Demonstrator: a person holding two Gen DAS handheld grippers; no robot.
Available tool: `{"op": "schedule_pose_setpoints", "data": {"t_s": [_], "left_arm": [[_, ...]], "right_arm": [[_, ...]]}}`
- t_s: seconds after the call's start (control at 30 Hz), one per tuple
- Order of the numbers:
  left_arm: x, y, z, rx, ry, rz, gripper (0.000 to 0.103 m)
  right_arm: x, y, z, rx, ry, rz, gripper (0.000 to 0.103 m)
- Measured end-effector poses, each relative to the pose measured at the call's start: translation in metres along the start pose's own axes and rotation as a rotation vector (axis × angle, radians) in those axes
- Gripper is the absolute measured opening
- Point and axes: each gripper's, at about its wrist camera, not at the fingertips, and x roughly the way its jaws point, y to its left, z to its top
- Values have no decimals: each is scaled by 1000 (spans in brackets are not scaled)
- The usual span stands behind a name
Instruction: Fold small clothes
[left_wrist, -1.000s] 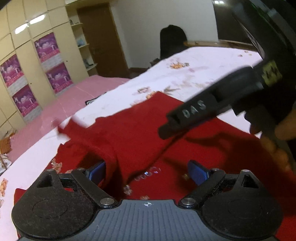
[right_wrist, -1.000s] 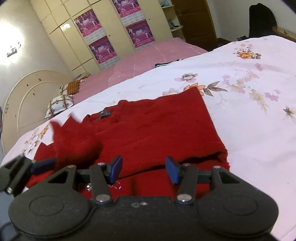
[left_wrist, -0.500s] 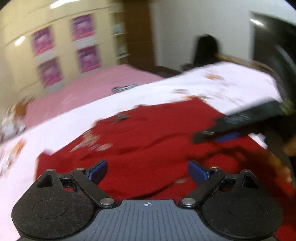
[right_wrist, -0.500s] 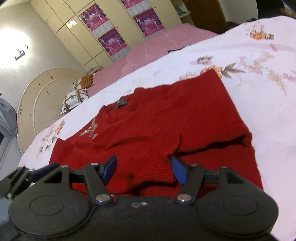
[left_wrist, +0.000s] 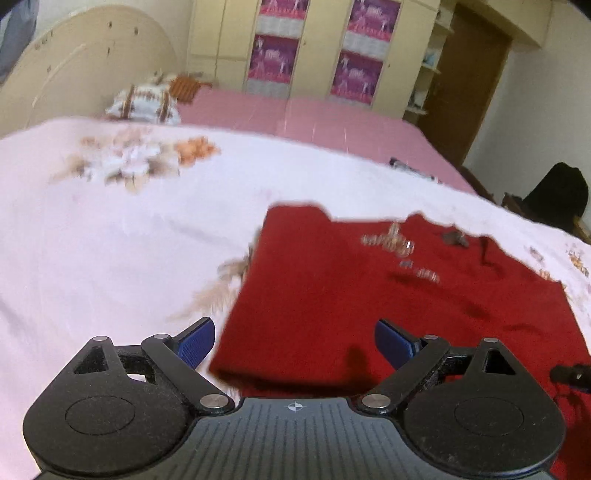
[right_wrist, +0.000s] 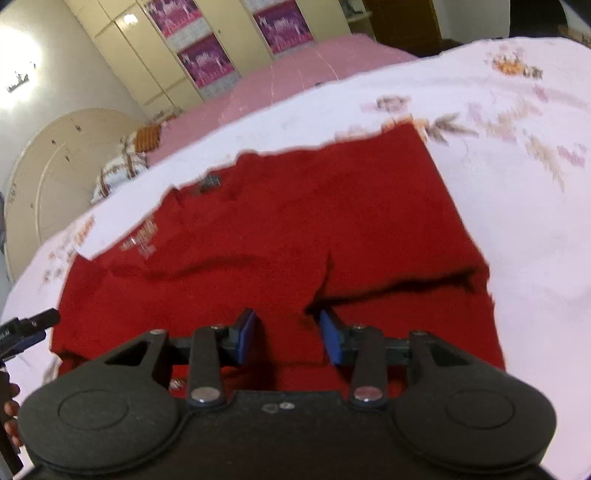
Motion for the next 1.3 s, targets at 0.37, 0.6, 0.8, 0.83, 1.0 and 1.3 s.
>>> {"op": "schedule_pose_setpoints", "data": {"t_s": [0.37, 0.6, 0.8, 0.83, 1.0, 1.3], "left_arm": [[25, 4, 16, -110, -18, 5, 93], [47, 2, 15, -122, 21, 46, 93], [40, 6, 19, -171, -5, 67, 93], [35, 5, 23, -172, -28, 55, 93], [39, -19, 39, -82, -63, 22, 93], [82, -16, 45, -69, 18, 99, 93]], "right_arm": [[-33, 30, 36, -310, -215, -66, 5], [6, -1, 63, -342, -87, -145, 5], [21, -18, 55, -329, -52, -220, 12], [17, -16, 56, -322, -74, -223, 17], [0, 3, 65, -304, -209, -148, 26], [47, 0, 58, -348, -117, -198, 22]]}}
